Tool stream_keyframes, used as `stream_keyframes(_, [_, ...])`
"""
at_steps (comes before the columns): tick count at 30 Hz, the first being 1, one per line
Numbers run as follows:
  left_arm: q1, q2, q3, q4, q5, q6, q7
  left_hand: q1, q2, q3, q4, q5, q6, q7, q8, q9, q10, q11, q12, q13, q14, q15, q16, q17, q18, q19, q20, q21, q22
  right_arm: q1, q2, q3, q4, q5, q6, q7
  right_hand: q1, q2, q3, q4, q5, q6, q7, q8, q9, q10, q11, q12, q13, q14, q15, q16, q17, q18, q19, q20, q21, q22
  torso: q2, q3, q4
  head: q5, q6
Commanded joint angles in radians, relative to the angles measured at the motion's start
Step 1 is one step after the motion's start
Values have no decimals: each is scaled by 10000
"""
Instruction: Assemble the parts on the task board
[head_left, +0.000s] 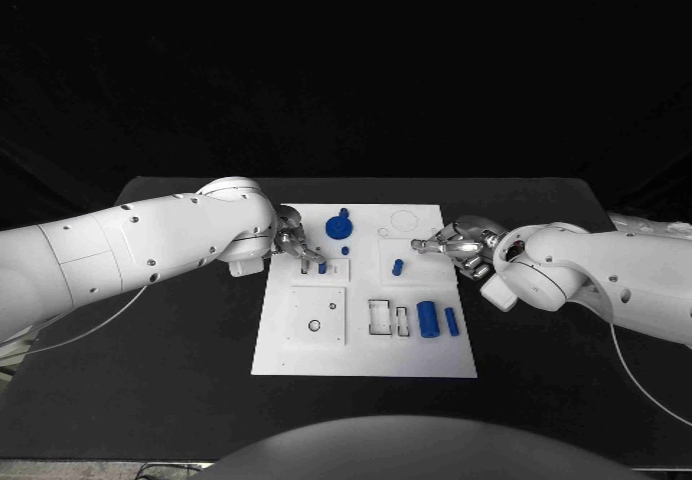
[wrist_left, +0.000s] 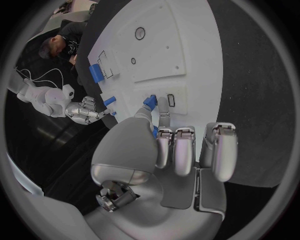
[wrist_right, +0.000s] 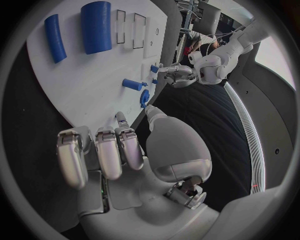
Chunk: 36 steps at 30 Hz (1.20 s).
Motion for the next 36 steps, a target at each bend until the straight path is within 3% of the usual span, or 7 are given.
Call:
stream_keyframes(1, [1, 2, -1, 30, 49, 122, 55, 114, -58, -60, -19, 22, 36, -68, -50, 11, 1023, -58, -15, 2605, 1041, -24, 26, 2630, -74, 1052, -50, 24, 2634, -9, 9, -1, 2, -89, 57, 63, 0, 72, -62, -22, 35, -49, 117, 49, 11, 1067, 59, 39, 2627, 1043, 48, 41, 2629, -143, 1029, 85, 45, 2633, -1, 2, -1, 5, 15])
stream_keyframes(16, [1, 2, -1, 17, 49, 161, 102, 257, -156, -110, -8, 10, 51, -67, -68, 10, 1023, -64, -15, 2605, 1041, -25, 26, 2630, -74, 1052, -54, 24, 2634, -10, 7, -1, -1, -89, 43, 67, 0, 72, -62, -22, 35, -49, 117, 49, 11, 1067, 59, 39, 2627, 1043, 48, 41, 2629, -143, 1029, 85, 45, 2633, 1, -1, 1, -11, 13])
stream_keyframes(26, [1, 12, -1, 17, 28, 55, 16, 1224, -46, 199, -84, 50, 58, -118, -138, 0, 1023, -112, -15, 2605, 1041, -74, 26, 2630, -74, 1052, -21, 24, 2634, -11, 23, -1, 1, -89, 43, 73, 0, 72, -62, -22, 35, -49, 117, 49, 11, 1067, 59, 39, 2627, 1043, 48, 41, 2629, -143, 1029, 85, 45, 2633, -2, -5, 0, -4, 20])
stream_keyframes(36, [1, 44, -1, -11, 9, 87, 6, 1410, -83, 253, -87, 45, 47, -115, -158, -1, 1023, -108, -15, 2605, 1041, -87, 26, 2630, -74, 1052, -5, 24, 2634, -12, 37, -1, -3, -89, 38, 80, 8, 79, -69, -25, 44, -49, 126, 68, 19, 1067, 68, 39, 2627, 1043, 56, 41, 2629, -143, 1029, 93, 45, 2633, 4, 0, 2, -4, 31])
